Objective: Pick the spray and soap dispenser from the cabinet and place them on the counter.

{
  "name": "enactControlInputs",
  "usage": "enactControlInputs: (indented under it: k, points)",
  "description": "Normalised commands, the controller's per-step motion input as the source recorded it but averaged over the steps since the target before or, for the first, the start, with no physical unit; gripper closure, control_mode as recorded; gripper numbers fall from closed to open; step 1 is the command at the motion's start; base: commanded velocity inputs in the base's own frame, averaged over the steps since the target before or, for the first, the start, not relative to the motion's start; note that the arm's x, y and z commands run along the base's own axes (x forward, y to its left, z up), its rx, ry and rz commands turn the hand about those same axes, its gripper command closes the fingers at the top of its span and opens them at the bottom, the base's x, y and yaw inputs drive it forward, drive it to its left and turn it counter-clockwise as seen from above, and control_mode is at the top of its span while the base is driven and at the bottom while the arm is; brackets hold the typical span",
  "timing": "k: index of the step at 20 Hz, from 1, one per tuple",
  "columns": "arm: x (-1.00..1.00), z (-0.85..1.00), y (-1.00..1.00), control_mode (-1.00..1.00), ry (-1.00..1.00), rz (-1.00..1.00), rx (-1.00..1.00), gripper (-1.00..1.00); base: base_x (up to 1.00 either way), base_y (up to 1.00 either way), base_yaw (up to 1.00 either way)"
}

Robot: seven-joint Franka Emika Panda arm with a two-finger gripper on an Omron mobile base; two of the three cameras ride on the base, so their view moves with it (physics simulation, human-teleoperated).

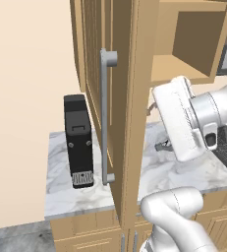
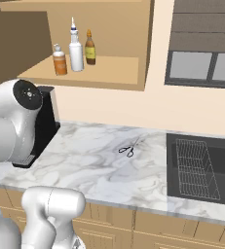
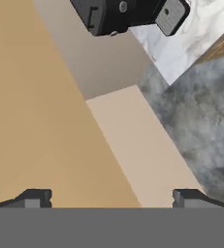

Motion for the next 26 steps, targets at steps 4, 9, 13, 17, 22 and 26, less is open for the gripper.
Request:
enactControlInputs:
  k: [4, 9, 13, 17, 22, 26]
  points:
    - [0.01, -0.02, -0.1, -1.0, -0.06, 0.18, -0.27, -1.0, 0.0, 0.0, 0.0]
    - [0.0, -0.12, 0.0, -1.0, -0.14, 0.21, -0.34, -1.0, 0.0, 0.0, 0.0]
    - [-0.01, -0.21, -0.14, -1.0, -0.21, 0.19, -0.32, -1.0, 0.0, 0.0, 0.0]
    - [-0.02, -0.28, -0.31, -1.0, -0.23, 0.18, -0.3, -1.0, 0.0, 0.0, 0.0]
    - [-0.03, -0.44, -0.19, -1.0, -0.29, 0.13, -0.35, -1.0, 0.0, 0.0, 0.0]
    - [-0.07, -0.42, -0.08, -1.0, -0.29, 0.09, -0.38, -1.0, 0.0, 0.0, 0.0]
